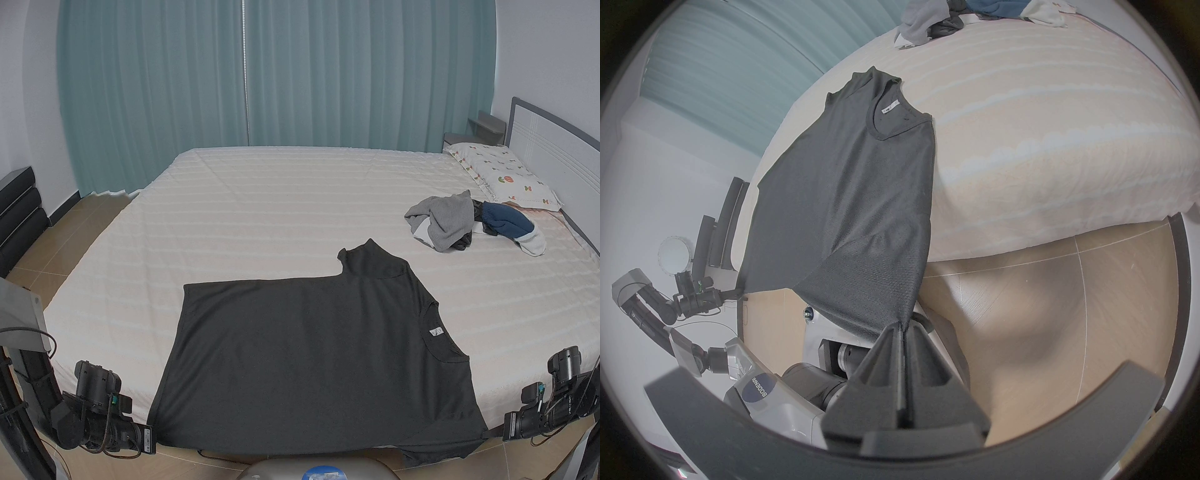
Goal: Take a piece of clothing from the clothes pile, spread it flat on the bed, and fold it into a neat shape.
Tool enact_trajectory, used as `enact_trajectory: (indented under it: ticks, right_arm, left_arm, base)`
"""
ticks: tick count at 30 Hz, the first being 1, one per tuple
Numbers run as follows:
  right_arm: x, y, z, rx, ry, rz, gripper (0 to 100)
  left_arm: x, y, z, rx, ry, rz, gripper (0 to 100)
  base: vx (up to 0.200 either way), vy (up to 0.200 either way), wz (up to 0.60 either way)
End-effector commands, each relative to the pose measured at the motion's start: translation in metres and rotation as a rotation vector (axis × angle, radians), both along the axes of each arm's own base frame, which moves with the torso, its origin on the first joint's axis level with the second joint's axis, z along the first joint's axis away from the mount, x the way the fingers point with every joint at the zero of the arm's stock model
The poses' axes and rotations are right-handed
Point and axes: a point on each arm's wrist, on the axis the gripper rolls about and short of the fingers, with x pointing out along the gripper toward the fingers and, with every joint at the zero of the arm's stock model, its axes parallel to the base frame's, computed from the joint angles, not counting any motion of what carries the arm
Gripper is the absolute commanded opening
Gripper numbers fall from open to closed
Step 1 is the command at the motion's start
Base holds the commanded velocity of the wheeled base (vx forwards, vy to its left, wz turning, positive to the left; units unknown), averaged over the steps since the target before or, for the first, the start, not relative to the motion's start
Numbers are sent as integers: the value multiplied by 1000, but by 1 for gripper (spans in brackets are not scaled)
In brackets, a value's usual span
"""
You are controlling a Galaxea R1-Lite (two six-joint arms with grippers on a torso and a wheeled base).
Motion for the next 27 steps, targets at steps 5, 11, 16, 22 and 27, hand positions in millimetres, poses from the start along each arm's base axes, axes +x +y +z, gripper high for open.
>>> enact_trajectory:
  ticks: [5, 11, 16, 22, 27]
  right_arm:
    - [-2, 0, 8, -9, -66, 1, 0]
    - [20, -4, 19, -22, -194, -18, 0]
    - [47, -7, 40, 5, -328, -96, 0]
    - [68, -5, 50, 24, -374, -111, 0]
    - [77, -4, 55, 28, -404, -98, 0]
  left_arm:
    - [-1, 0, 10, 0, -53, 3, 0]
    - [24, -1, 18, -64, -142, 101, 0]
    - [58, -4, 43, -221, -342, 269, 0]
    - [64, -5, 50, -273, -404, 316, 0]
    - [63, -5, 54, -278, -429, 316, 0]
  base:
    - [0, 0, 0]
    - [0, 0, 0]
    - [0, 0, 0]
    - [0, 0, 0]
    - [0, 0, 0]
